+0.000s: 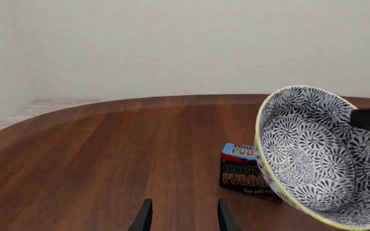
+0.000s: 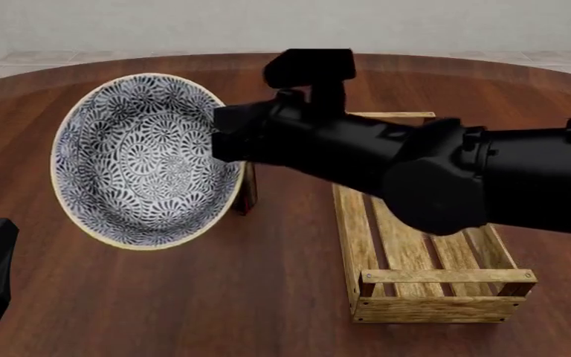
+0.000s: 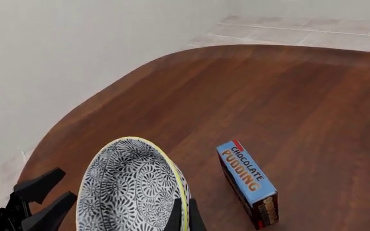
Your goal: Pick up the bowl on the left and put it in the tray.
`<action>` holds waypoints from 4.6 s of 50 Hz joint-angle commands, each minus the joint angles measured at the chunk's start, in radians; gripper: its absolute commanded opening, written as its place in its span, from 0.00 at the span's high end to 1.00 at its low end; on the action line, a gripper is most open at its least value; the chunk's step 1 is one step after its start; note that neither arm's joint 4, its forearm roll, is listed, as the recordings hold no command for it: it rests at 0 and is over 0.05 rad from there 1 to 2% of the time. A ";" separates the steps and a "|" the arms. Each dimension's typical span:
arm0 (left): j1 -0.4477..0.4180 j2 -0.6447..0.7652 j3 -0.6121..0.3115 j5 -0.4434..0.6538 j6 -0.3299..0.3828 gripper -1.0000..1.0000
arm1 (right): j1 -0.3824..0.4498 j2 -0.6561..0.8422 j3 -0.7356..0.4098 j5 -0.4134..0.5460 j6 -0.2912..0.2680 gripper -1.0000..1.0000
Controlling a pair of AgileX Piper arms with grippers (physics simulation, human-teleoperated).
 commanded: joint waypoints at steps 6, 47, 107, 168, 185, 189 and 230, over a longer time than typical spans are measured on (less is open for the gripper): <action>0.000 0.000 0.000 0.000 0.000 0.00 | -0.025 -0.051 0.010 0.000 -0.001 1.00; 0.000 0.000 0.000 0.000 0.000 0.00 | -0.081 -0.263 0.109 -0.037 0.218 1.00; 0.000 0.000 0.000 0.000 0.000 0.00 | -0.269 -0.474 0.185 0.094 0.168 1.00; 0.000 0.000 0.000 0.000 0.000 0.00 | -0.586 -0.698 0.186 0.351 0.143 1.00; 0.000 0.000 0.000 0.000 0.000 0.00 | -0.627 -0.793 0.197 0.447 0.152 1.00; 0.000 0.000 0.000 0.000 0.000 0.00 | -0.639 -0.823 0.186 0.475 0.141 1.00; 0.000 0.000 0.000 0.000 0.000 0.00 | -0.674 -0.830 0.367 0.426 0.321 1.00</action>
